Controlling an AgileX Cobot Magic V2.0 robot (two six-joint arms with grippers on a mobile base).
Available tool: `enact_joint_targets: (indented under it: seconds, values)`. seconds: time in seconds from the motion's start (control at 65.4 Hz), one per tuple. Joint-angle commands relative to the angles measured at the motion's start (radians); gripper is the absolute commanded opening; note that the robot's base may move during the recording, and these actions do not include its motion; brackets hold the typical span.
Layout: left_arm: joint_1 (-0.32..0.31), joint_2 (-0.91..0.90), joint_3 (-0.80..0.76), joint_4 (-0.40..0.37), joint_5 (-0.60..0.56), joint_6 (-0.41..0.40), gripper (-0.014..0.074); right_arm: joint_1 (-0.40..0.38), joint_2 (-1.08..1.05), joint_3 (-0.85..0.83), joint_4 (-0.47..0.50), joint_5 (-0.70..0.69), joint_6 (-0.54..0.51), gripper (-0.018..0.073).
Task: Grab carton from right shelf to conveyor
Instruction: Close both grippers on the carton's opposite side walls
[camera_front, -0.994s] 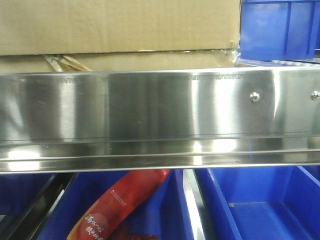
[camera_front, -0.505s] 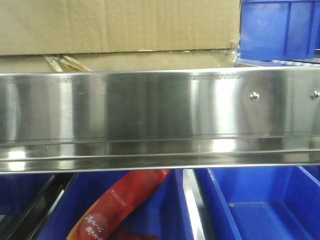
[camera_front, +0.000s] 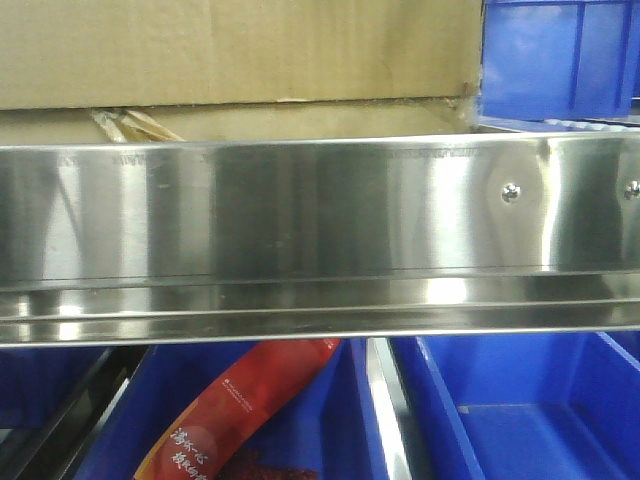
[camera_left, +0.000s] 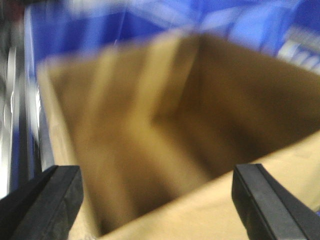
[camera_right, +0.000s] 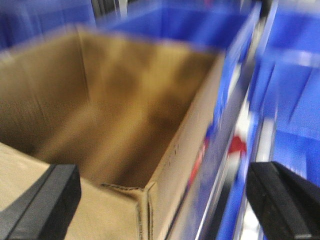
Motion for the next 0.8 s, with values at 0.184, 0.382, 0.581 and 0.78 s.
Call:
enact_joint_targets:
  seconds: [0.184,0.382,0.581,0.78]
  values:
    - [-0.004,0.215,-0.319,0.144,0.279,-0.193,0.0506,0.003,0.265,-0.402,-0.069,0.328,0.097,0.0560]
    - [0.061,0.320,-0.439,0.110,0.304,-0.211,0.0506,0.003,0.437,-0.611,-0.075,0.343,0.170,0.0560]
    - [0.161,0.389,-0.471,0.052,0.304,-0.201,0.0506,0.003,0.533,-0.677,-0.107,0.343,0.226,0.0560]
    - [0.166,0.468,-0.471,0.045,0.304,-0.164,0.0506,0.003,0.609,-0.677,-0.142,0.343,0.229,0.0560]
